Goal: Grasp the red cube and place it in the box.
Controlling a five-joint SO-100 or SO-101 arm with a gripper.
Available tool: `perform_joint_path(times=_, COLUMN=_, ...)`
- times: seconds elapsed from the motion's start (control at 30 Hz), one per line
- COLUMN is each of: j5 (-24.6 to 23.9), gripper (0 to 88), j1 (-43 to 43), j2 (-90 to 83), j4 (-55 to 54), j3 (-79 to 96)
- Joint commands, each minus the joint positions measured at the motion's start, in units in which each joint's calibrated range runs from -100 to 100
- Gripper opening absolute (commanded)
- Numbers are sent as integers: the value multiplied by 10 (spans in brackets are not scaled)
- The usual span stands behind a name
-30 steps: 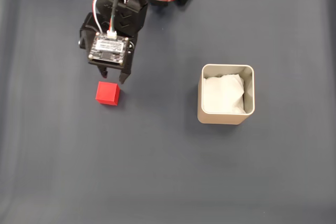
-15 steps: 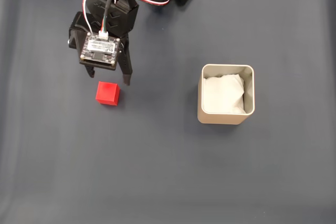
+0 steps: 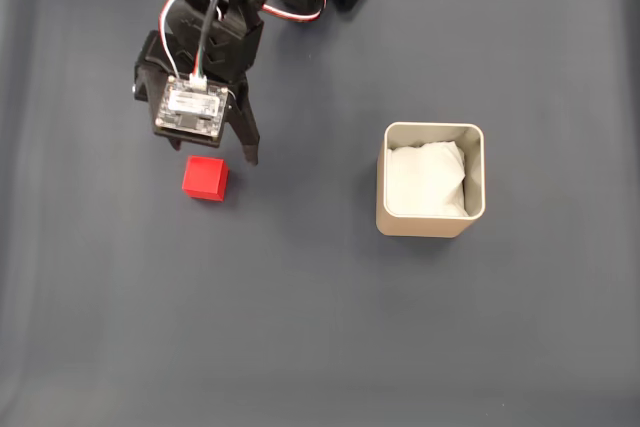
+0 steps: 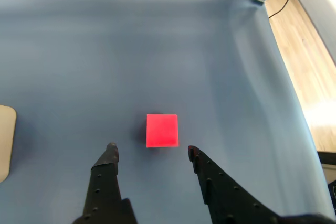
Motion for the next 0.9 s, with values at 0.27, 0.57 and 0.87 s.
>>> perform_joint_path(times=0.27, j5=-18, gripper=330, j1=-12, j2=28, j4=-38, j3=-3)
perform_joint_path(times=0.57, j5=-24, gripper=337, j1=-15, j2=52, j4=-78, j3=-7)
perform_joint_path(times=0.87, j5=-23, gripper=339, j1=-7, j2=81, j4=-92, j3=-29)
